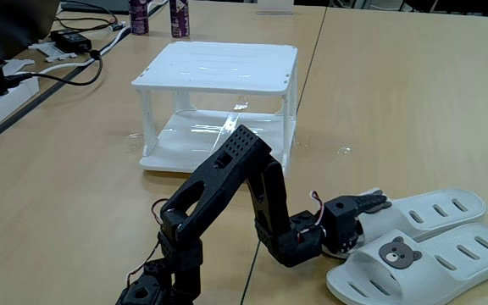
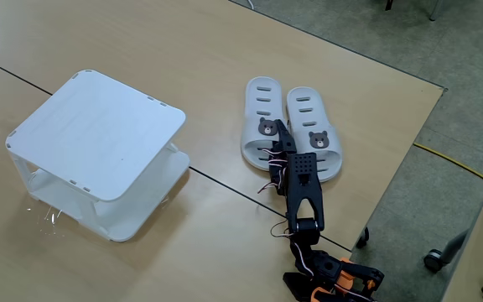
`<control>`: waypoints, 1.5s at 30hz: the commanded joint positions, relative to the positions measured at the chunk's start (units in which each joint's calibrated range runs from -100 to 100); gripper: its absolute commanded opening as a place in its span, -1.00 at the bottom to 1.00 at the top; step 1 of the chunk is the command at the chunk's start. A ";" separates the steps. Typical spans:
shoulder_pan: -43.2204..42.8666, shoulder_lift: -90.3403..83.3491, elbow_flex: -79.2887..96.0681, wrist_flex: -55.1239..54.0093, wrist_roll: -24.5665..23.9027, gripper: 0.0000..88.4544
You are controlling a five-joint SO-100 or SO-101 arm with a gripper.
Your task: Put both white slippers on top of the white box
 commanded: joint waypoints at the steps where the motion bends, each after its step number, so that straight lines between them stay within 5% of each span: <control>1: 0.56 -1.56 -1.79 0.35 0.42 -0.61; 24: -2.49 -0.80 -13.16 8.46 0.42 -0.64; 27: -2.49 -0.80 -12.89 8.46 0.42 -1.00; 33: -2.57 -2.65 -12.80 8.55 0.42 -0.98; 45: -3.72 -41.69 -23.35 65.67 0.42 -0.98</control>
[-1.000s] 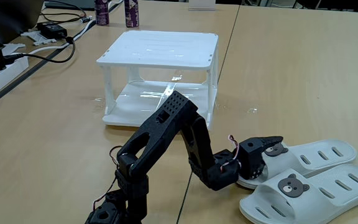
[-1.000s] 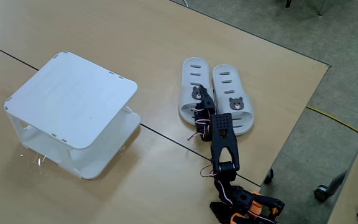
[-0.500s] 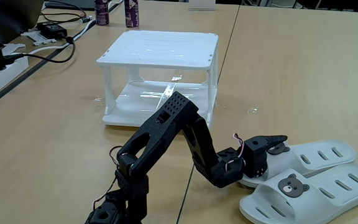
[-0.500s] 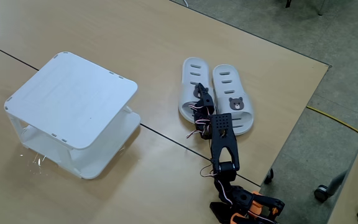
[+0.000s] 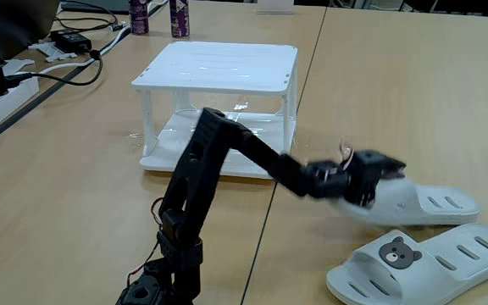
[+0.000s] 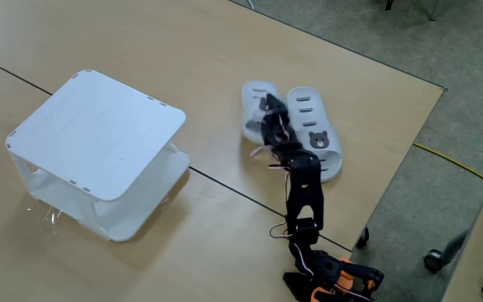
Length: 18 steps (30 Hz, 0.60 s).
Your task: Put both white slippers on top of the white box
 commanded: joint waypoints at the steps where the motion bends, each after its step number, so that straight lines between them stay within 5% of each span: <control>1: -1.60 -18.72 -12.31 14.69 0.42 -0.98; 10: -8.83 -30.16 -28.82 31.78 0.42 -0.98; 18: -9.66 -35.21 -42.08 34.19 0.42 -0.98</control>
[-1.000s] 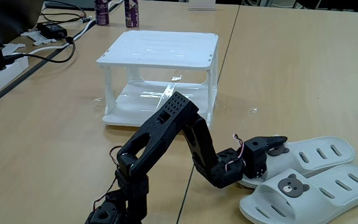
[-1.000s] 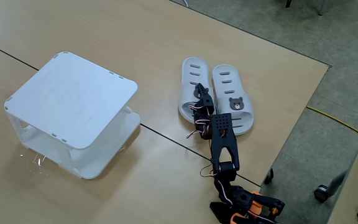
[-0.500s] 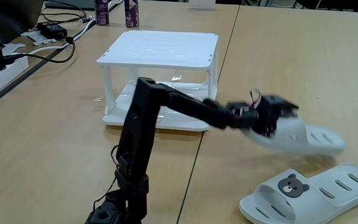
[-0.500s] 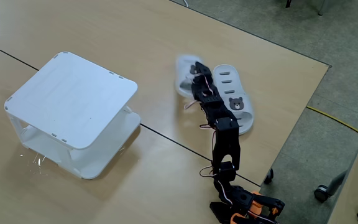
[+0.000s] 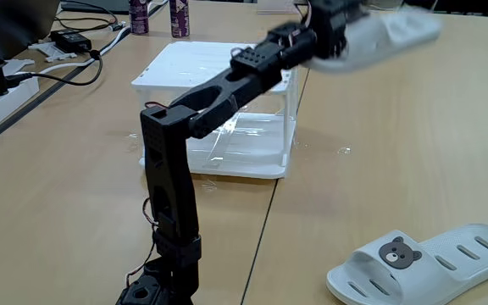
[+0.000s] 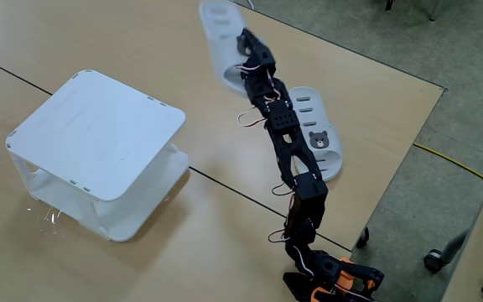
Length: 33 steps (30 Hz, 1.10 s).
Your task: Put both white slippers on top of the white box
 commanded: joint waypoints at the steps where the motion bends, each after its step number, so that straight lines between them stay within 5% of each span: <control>1: -0.29 -10.31 -10.45 -0.23 0.42 -0.98; 8: -10.16 -11.07 -9.73 -0.23 0.42 -0.98; 20: -43.14 -11.16 0.37 -0.32 0.42 -0.98; 33: -44.62 2.14 -7.30 -0.75 0.42 -0.98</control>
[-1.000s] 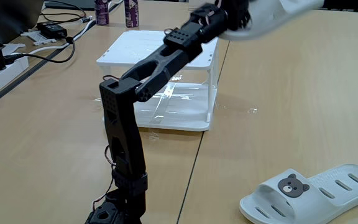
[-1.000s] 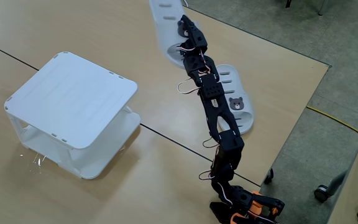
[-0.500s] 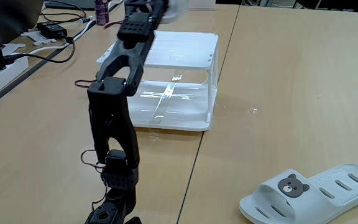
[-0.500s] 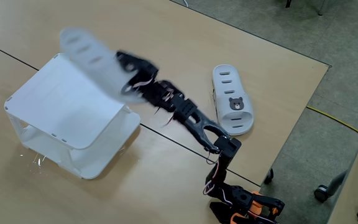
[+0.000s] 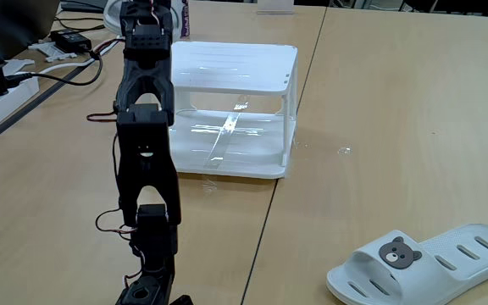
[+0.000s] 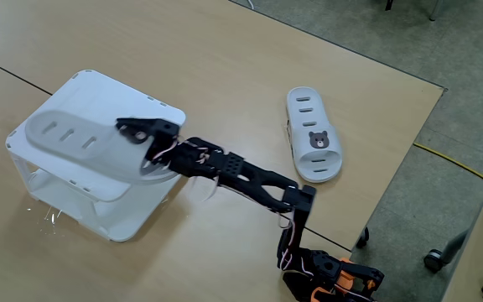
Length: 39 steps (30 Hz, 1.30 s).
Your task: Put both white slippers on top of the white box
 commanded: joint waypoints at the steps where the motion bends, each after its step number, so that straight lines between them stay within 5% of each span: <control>1: 0.73 7.32 -13.33 -0.75 0.42 -0.98; 13: 4.43 37.11 -49.05 -0.75 0.42 -0.98; 31: 4.43 51.66 -64.21 -0.75 0.42 -0.98; 39: 4.35 51.66 -61.68 -0.49 0.42 -0.64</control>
